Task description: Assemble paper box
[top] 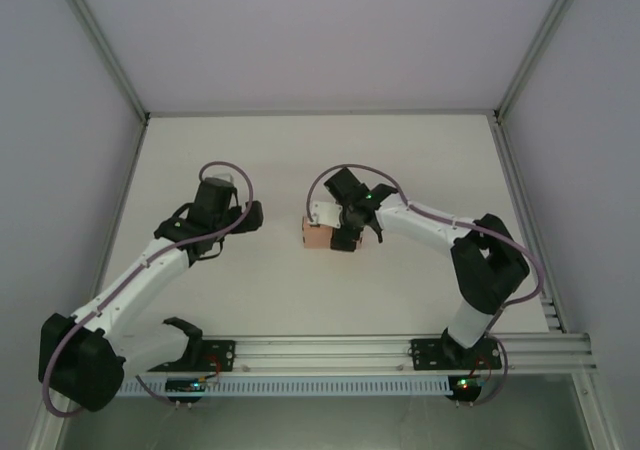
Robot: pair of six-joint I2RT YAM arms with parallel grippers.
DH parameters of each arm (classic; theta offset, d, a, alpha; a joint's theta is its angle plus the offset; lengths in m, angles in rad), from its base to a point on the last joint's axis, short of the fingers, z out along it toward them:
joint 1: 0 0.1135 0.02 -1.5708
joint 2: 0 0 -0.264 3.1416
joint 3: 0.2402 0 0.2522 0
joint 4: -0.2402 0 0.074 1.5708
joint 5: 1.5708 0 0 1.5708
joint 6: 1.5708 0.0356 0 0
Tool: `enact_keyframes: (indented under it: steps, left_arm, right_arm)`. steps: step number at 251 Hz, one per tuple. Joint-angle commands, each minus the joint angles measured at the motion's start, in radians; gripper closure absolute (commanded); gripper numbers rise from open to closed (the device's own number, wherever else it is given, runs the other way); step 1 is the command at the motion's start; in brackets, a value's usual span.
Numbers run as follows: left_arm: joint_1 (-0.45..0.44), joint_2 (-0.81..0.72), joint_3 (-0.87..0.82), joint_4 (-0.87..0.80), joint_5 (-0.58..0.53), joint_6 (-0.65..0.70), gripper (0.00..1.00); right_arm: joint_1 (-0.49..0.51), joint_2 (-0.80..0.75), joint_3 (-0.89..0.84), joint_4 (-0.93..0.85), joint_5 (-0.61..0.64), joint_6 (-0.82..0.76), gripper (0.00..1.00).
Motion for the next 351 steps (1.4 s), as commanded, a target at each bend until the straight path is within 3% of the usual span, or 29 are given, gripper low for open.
enact_keyframes:
  steps: [1,47,103,142,225,351]
  left_arm:
    - [0.008,-0.018,-0.005,-0.027,-0.023,-0.007,0.00]
    - [0.011,-0.019,-0.003,-0.038,-0.038,-0.007,0.00]
    - [0.013,-0.026,-0.015,-0.037,-0.040,-0.014,0.00]
    - [0.013,-0.027,-0.019,-0.043,-0.039,-0.017,0.01]
    - [0.014,-0.035,-0.039,-0.035,-0.019,-0.024,0.00]
    - [0.015,-0.039,-0.048,-0.027,0.019,-0.018,0.00]
  right_arm:
    - [0.034,0.025,0.007,0.085,0.158,-0.018,0.18]
    - [0.077,0.072,-0.032,0.160,0.335,0.049,0.30]
    - [0.125,0.130,-0.037,0.251,0.558,0.105,0.27]
    - [0.159,0.187,-0.007,0.210,0.674,0.193,0.24]
    - [0.296,0.151,-0.040,0.089,0.633,0.352,0.01]
    - [0.319,-0.004,-0.175,0.026,0.372,0.303,0.01]
